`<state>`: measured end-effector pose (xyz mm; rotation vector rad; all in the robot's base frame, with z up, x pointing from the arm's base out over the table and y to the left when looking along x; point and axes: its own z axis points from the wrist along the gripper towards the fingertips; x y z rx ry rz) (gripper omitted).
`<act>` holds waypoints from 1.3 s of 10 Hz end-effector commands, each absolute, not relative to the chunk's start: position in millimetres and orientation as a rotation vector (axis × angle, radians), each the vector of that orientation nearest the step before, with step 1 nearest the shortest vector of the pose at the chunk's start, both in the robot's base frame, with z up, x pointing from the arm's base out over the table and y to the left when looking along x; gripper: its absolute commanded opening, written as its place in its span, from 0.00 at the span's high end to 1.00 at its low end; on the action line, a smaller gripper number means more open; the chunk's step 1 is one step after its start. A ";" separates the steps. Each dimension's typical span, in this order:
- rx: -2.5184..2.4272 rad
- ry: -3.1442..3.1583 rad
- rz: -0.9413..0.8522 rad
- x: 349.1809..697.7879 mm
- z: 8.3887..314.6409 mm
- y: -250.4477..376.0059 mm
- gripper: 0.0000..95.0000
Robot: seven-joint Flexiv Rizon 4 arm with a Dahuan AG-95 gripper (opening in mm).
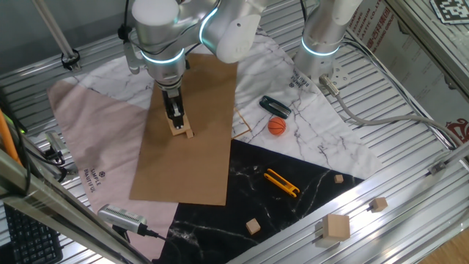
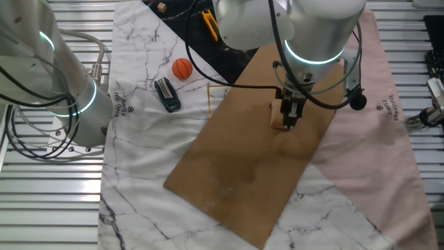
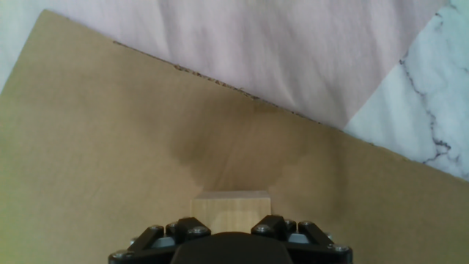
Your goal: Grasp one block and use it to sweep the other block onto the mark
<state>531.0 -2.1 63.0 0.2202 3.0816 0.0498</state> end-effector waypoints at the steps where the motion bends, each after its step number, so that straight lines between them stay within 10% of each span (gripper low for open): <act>1: 0.220 3.083 0.051 531.0 62.7 -2.2 1.00; 13: 0.211 3.083 0.077 530.3 61.4 -2.7 1.00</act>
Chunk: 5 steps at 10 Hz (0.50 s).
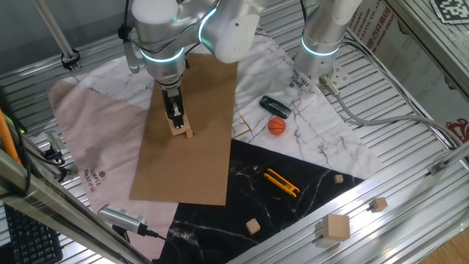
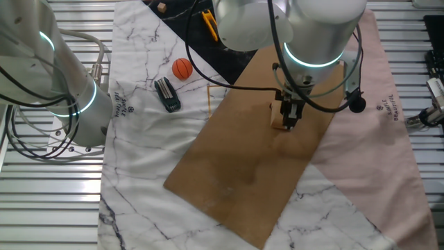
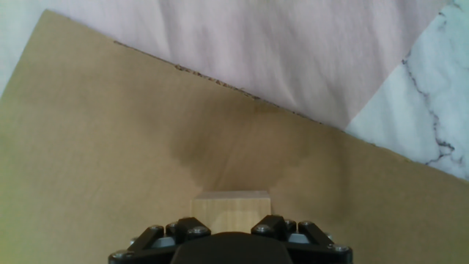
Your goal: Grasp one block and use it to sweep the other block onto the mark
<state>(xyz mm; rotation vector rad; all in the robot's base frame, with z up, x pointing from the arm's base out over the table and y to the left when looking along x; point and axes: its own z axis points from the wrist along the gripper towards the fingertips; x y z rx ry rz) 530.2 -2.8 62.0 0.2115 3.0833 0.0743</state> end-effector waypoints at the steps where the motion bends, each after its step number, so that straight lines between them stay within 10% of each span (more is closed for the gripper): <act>1: 0.207 3.083 0.077 529.5 60.7 -3.3 0.80; 4: 0.195 3.083 0.083 528.5 60.0 -4.0 0.80; 5: 0.190 3.084 0.083 528.4 59.9 -4.1 0.60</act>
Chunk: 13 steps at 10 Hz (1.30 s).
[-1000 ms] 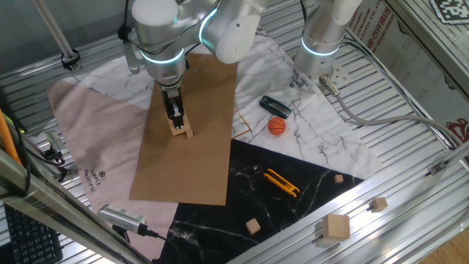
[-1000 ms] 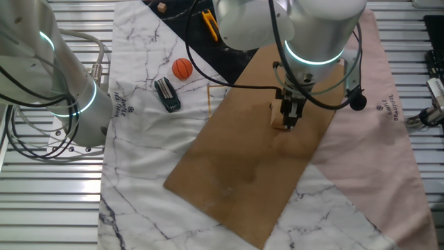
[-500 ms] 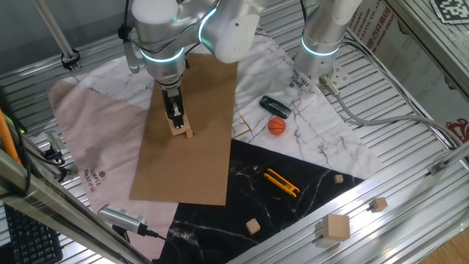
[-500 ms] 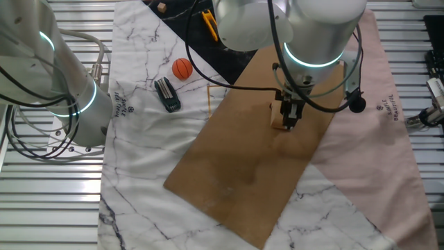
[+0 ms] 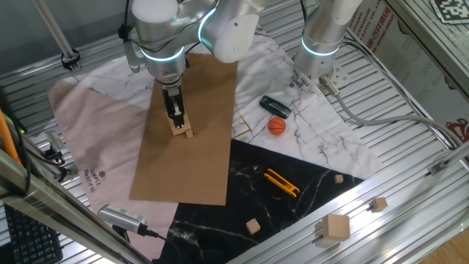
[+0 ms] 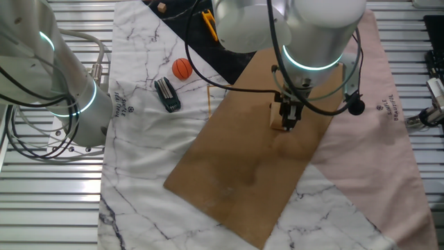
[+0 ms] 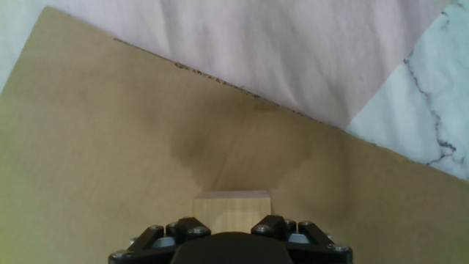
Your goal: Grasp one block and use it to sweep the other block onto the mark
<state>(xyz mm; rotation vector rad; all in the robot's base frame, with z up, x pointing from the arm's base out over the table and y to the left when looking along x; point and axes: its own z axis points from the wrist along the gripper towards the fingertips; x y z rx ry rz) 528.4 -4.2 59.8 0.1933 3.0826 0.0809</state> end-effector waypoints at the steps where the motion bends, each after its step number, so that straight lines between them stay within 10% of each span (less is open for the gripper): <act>1: 0.185 3.084 0.083 528.3 59.7 -4.2 0.60; 5: 0.179 3.085 0.082 528.3 59.5 -4.2 0.60; 6: 0.178 3.085 0.082 528.3 59.5 -4.2 0.40; 13: 0.165 3.085 0.086 528.3 59.6 -4.4 0.40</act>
